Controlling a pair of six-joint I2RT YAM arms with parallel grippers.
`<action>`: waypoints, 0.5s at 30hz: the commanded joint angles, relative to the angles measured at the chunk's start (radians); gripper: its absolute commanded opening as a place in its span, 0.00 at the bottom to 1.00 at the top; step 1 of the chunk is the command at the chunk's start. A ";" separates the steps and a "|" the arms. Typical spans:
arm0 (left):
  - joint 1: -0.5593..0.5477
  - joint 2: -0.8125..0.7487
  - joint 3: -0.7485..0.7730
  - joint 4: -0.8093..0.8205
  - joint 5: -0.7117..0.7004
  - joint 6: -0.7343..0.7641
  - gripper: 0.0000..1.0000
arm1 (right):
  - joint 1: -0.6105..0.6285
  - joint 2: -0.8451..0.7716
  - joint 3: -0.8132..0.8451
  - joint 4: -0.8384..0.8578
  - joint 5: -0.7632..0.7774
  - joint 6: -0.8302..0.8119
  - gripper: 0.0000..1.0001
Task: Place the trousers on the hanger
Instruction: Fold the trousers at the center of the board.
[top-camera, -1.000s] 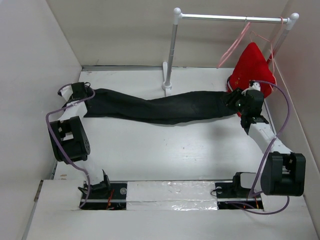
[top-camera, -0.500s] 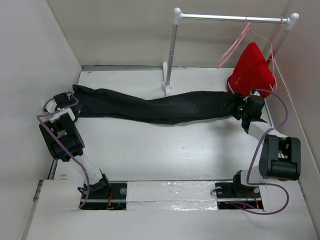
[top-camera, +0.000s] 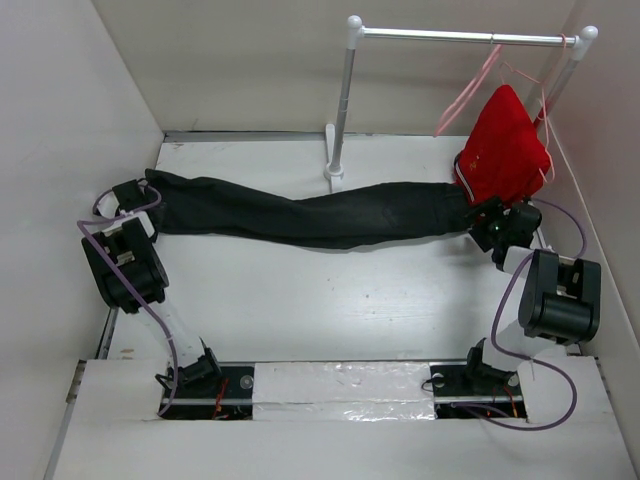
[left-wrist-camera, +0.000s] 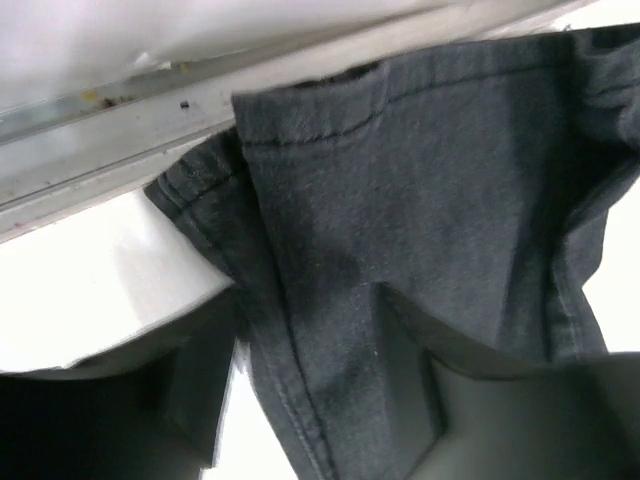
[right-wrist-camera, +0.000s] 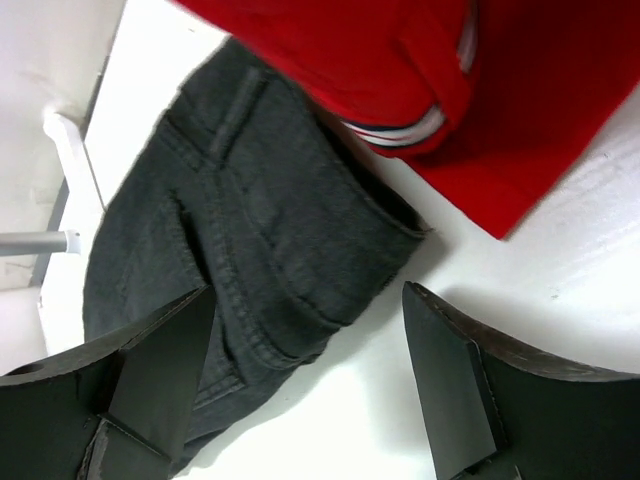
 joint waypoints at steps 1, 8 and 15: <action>-0.010 0.036 0.029 -0.058 -0.011 -0.012 0.46 | -0.031 0.025 0.005 0.082 -0.019 0.035 0.81; -0.010 0.024 0.009 -0.002 0.000 0.014 0.00 | -0.060 0.066 -0.021 0.086 -0.002 0.067 0.79; -0.010 0.019 0.006 0.014 0.011 0.039 0.00 | -0.009 0.194 0.056 0.142 -0.057 0.141 0.55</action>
